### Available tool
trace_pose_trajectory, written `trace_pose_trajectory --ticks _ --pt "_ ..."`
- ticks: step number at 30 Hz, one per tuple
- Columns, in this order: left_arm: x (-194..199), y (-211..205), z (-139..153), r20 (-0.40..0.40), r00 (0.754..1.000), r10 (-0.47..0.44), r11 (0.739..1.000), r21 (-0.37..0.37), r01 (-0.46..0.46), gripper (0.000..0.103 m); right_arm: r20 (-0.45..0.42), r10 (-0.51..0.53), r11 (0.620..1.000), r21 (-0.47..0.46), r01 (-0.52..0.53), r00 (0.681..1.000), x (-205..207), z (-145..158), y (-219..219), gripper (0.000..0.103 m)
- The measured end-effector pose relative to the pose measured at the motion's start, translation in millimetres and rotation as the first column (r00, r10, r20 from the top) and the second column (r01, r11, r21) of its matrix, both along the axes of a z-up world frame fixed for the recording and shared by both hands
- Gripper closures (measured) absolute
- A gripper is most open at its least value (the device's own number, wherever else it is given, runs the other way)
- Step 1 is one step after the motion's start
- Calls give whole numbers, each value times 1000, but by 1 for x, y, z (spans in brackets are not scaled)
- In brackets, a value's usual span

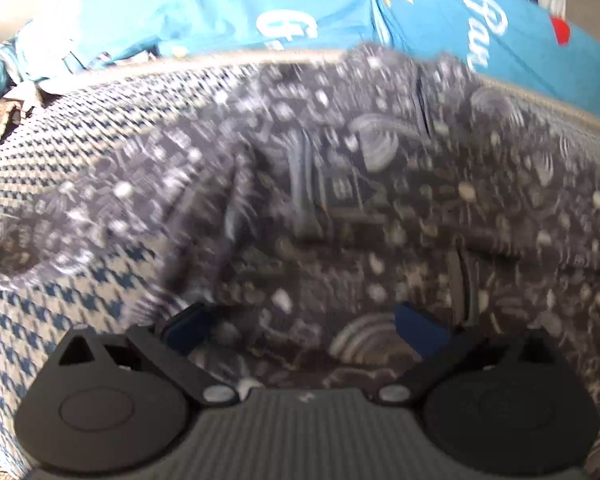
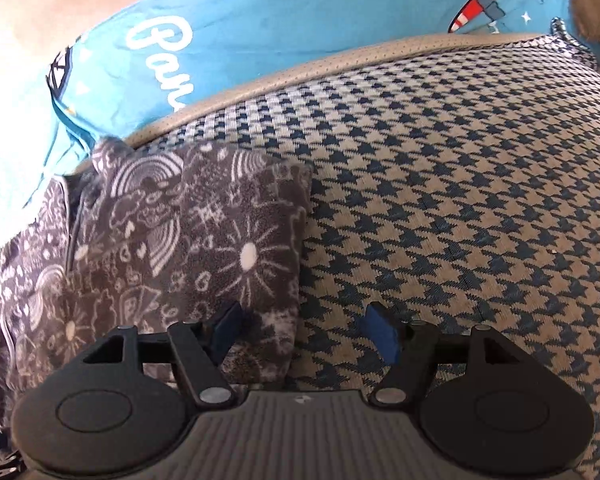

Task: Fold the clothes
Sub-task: 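Withdraw the right tool from the folded sleeve while the left tool moves over the jacket, then grasp the edge of the folded grey doodle jacket with the left tool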

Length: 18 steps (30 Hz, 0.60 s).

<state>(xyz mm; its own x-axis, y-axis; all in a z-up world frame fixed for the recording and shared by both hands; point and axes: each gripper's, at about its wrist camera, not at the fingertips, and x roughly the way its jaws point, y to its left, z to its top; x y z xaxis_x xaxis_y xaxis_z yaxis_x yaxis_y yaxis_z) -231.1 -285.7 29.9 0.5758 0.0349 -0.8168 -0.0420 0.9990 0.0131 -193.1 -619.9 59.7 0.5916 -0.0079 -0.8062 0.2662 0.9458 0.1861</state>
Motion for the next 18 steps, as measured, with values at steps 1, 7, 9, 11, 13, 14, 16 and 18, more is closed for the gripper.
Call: trace_pose_trajectory --ticks 1,7,9,11,13,14,16,18 --pt "-1 3 4 21 1000 13 1000 3 -13 0 9 -2 1000 -2 2 1000 -1 3 1 34" --pt "1 37 14 14 990 139 990 -29 -138 0 65 23 1000 -17 -21 998 -15 19 11 34" --pt "2 50 15 9 984 181 983 -30 -180 0 82 32 999 -14 -31 996 -19 24 16 34" --pt "3 61 15 8 975 221 975 -19 -221 0 96 34 999 -2 -34 995 -23 27 22 34" --pt "4 73 14 -3 966 260 965 -20 -260 0 101 23 999 24 -25 995 -27 30 26 34" --pt "5 79 13 -8 960 279 960 -20 -280 0 102 16 999 39 -20 995 -29 30 27 34" --pt "5 89 10 -21 948 319 947 -24 -319 0 99 5 997 73 -12 995 -33 32 28 34" --pt "4 99 9 -20 936 351 936 -22 -352 0 91 2 994 106 -12 996 -35 31 30 34"
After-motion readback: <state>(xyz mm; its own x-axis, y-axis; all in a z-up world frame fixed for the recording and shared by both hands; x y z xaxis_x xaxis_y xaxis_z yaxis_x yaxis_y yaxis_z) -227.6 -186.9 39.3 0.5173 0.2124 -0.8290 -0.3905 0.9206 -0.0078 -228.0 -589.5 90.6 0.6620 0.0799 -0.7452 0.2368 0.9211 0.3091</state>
